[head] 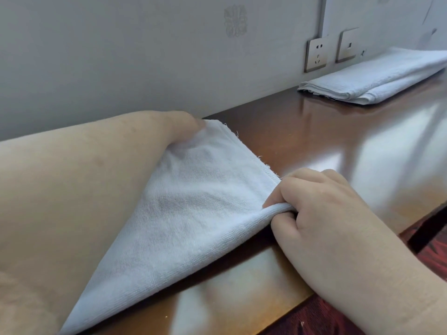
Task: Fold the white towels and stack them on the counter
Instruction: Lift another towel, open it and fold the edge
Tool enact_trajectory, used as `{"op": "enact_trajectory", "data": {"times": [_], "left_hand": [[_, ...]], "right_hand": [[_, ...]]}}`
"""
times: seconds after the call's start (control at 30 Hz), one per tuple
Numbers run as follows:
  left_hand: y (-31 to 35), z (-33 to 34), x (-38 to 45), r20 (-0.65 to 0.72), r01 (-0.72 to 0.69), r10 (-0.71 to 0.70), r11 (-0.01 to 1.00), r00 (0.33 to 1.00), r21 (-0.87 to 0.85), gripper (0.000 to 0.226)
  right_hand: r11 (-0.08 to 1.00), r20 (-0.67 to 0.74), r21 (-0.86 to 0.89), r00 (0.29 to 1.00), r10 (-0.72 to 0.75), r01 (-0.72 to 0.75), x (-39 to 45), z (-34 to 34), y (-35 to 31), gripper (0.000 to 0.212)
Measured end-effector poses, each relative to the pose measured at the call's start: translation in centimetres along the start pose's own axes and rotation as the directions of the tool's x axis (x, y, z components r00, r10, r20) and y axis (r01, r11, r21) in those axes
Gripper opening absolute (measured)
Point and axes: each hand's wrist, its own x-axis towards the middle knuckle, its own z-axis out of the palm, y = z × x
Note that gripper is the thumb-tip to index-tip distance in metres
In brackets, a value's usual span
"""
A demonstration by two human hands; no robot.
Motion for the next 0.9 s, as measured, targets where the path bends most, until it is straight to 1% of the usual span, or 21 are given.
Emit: {"op": "enact_trajectory", "data": {"times": [0.03, 0.1, 0.17, 0.3, 0.37, 0.43, 0.53, 0.6, 0.63, 0.67, 0.73, 0.8, 0.87, 0.9], "left_hand": [[-0.4, -0.4, 0.0, 0.000, 0.001, -0.001, 1.000, 1.000, -0.010, 0.057], [-0.7, -1.2, -0.1, 0.004, -0.014, 0.014, 1.000, 1.000, 0.023, 0.058], [-0.4, -1.4, -0.2, -0.025, -0.039, 0.040, 0.998, 0.999, 0.039, 0.058], [0.6, -0.9, 0.0, -0.120, -0.095, 0.092, 0.995, 0.989, -0.021, 0.046], [0.4, -1.0, 0.2, -0.116, -0.112, 0.106, 0.993, 0.988, -0.046, 0.043], [-0.1, -1.0, 0.4, -0.071, -0.111, 0.109, 0.993, 0.992, -0.029, 0.050], [-0.3, -1.1, 0.5, 0.014, -0.055, 0.055, 0.998, 0.998, 0.013, 0.077], [0.1, -1.4, 0.5, 0.060, -0.029, 0.022, 0.993, 0.998, 0.111, 0.087], [0.3, -1.6, 0.4, 0.079, -0.032, 0.021, 0.988, 0.997, 0.149, 0.088], [0.6, -1.8, 0.3, 0.088, -0.044, 0.030, 0.985, 0.996, 0.164, 0.084], [1.2, -2.1, 0.1, 0.076, -0.085, 0.075, 0.986, 0.994, 0.145, 0.066], [1.7, -2.1, 0.1, 0.021, -0.118, 0.117, 0.986, 0.993, 0.117, 0.053], [2.2, -1.5, 0.1, -0.062, -0.109, 0.113, 0.992, 0.992, 0.060, 0.052], [2.4, -1.0, 0.1, -0.091, -0.079, 0.080, 0.997, 0.993, 0.011, 0.055]], "right_hand": [[1.000, -0.001, -0.004, 1.000, 0.003, -0.003, 0.0, 0.0, -0.1, 0.028], [1.000, -0.002, -0.020, 1.000, 0.006, -0.006, 0.1, 0.1, -0.1, 0.027], [1.000, -0.008, -0.025, 1.000, 0.008, -0.009, 0.1, 0.1, -0.2, 0.025], [1.000, -0.020, -0.028, 1.000, 0.013, -0.014, 0.0, 0.1, -0.3, 0.025], [0.999, -0.019, -0.032, 1.000, 0.013, -0.013, -0.1, 0.2, -0.3, 0.024], [1.000, -0.019, -0.027, 1.000, 0.014, -0.015, 0.0, 0.2, -0.2, 0.026], [0.999, -0.022, -0.032, 1.000, 0.014, -0.015, 0.1, 0.1, -0.1, 0.030], [1.000, -0.010, -0.024, 1.000, 0.020, -0.020, 0.2, 0.1, -0.2, 0.028], [1.000, -0.007, -0.019, 1.000, 0.024, -0.024, 0.2, 0.1, -0.2, 0.026], [1.000, -0.005, -0.020, 1.000, 0.023, -0.023, 0.2, 0.0, -0.2, 0.026], [1.000, -0.005, -0.024, 1.000, 0.016, -0.016, 0.1, 0.1, -0.2, 0.030], [1.000, -0.008, -0.023, 1.000, 0.017, -0.018, 0.0, 0.1, -0.1, 0.030], [1.000, -0.010, -0.006, 1.000, 0.016, -0.016, 0.0, 0.1, -0.1, 0.029], [1.000, -0.011, 0.004, 1.000, 0.014, -0.014, 0.1, 0.0, -0.1, 0.028]]}}
